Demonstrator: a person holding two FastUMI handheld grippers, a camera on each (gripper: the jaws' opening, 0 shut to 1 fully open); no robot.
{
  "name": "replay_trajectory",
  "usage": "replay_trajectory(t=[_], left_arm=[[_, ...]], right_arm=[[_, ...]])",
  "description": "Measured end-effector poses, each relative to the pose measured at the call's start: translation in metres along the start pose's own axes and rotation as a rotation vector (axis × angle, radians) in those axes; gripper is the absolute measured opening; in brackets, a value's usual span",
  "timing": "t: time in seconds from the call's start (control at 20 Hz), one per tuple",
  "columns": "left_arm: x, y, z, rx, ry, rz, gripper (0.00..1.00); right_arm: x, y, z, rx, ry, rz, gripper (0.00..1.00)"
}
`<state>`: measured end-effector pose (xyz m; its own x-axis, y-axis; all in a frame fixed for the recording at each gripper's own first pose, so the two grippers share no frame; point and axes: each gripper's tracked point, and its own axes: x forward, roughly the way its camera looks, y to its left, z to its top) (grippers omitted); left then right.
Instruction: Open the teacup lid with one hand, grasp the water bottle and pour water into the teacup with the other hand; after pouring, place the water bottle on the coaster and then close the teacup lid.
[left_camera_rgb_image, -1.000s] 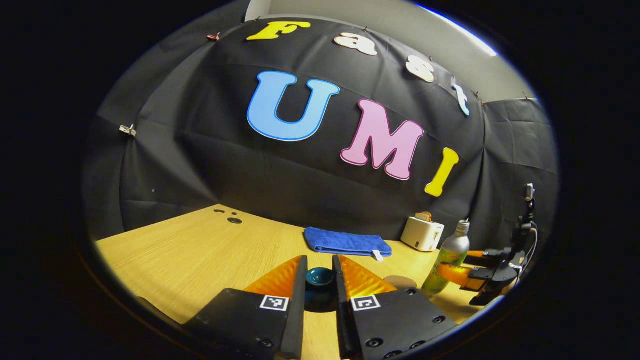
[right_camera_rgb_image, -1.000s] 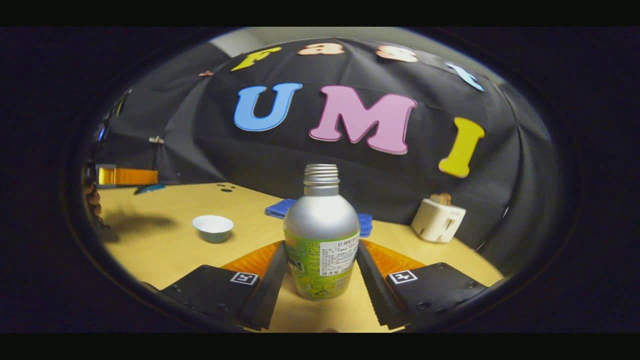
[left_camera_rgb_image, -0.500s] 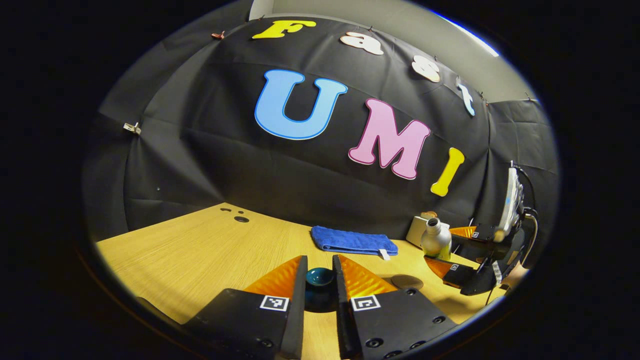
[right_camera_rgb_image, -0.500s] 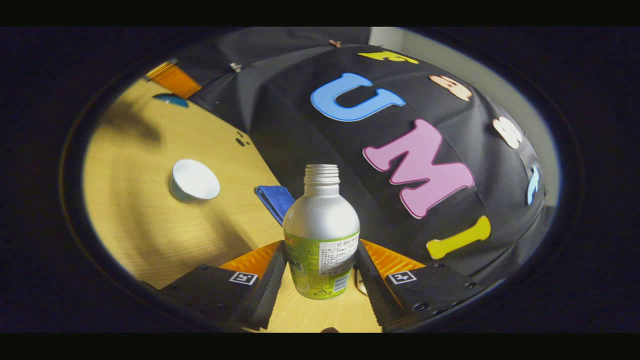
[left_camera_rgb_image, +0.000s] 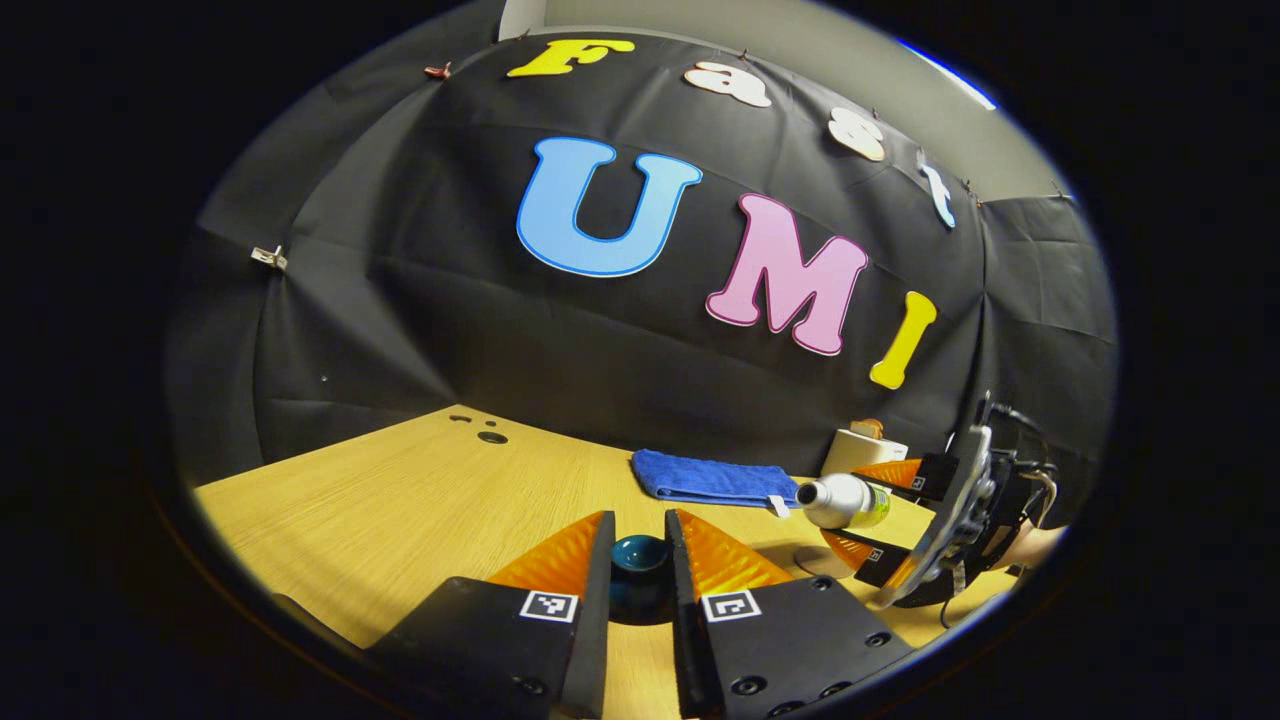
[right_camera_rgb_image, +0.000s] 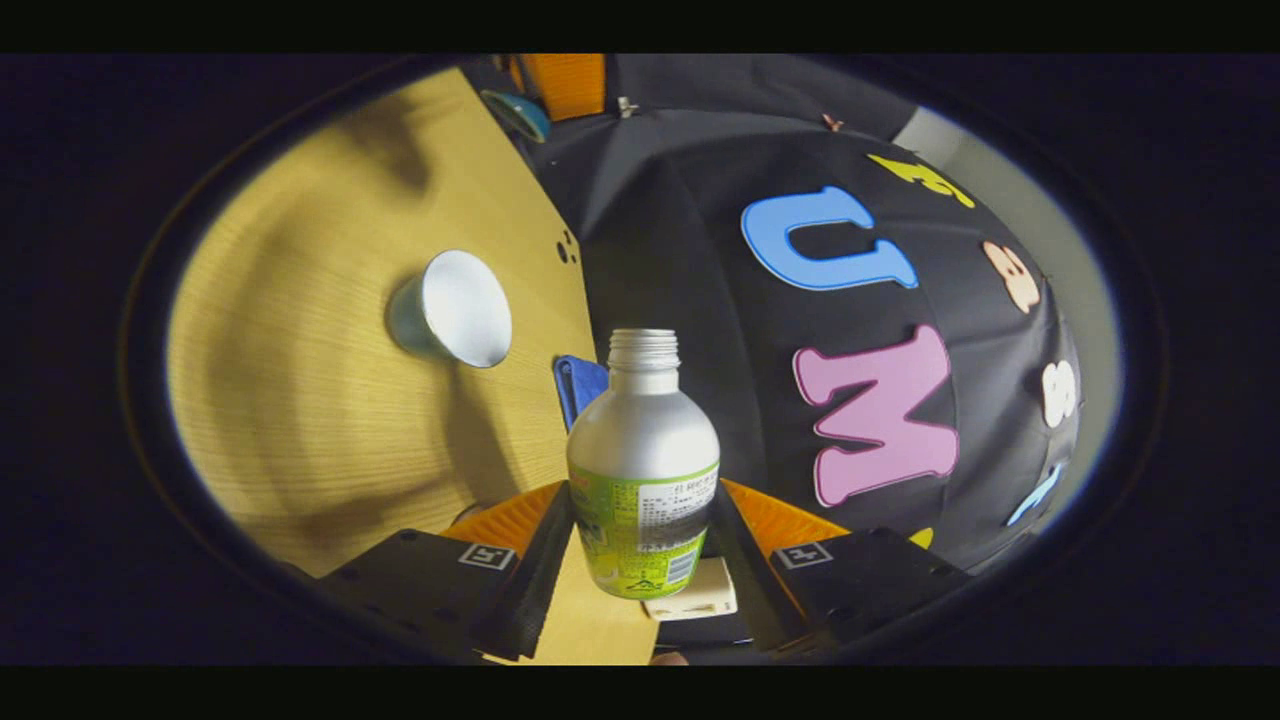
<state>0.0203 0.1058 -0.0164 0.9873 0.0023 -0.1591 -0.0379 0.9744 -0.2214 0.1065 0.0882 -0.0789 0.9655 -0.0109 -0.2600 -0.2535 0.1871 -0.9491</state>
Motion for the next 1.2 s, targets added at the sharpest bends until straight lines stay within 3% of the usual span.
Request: replay_trajectory(t=[0.85,0.9,0.95,1.2], left_arm=[[0.006,0.003,-0.011,-0.022,0.027,0.004,0.31],[0.006,0.003,-0.012,-0.023,0.029,0.004,0.31],[0.006,0.003,-0.012,-0.023,0.028,0.003,0.31],[0.007,0.003,-0.014,-0.025,0.034,0.001,0.31]], right_arm=[[0.02,0.003,0.015,-0.358,-0.05,-0.012,0.79],[0.019,0.004,0.016,-0.371,-0.053,-0.009,0.82],[0.02,0.003,0.017,-0.381,-0.056,-0.006,0.75],[0.024,0.0,0.022,-0.452,-0.065,-0.013,0.82]])
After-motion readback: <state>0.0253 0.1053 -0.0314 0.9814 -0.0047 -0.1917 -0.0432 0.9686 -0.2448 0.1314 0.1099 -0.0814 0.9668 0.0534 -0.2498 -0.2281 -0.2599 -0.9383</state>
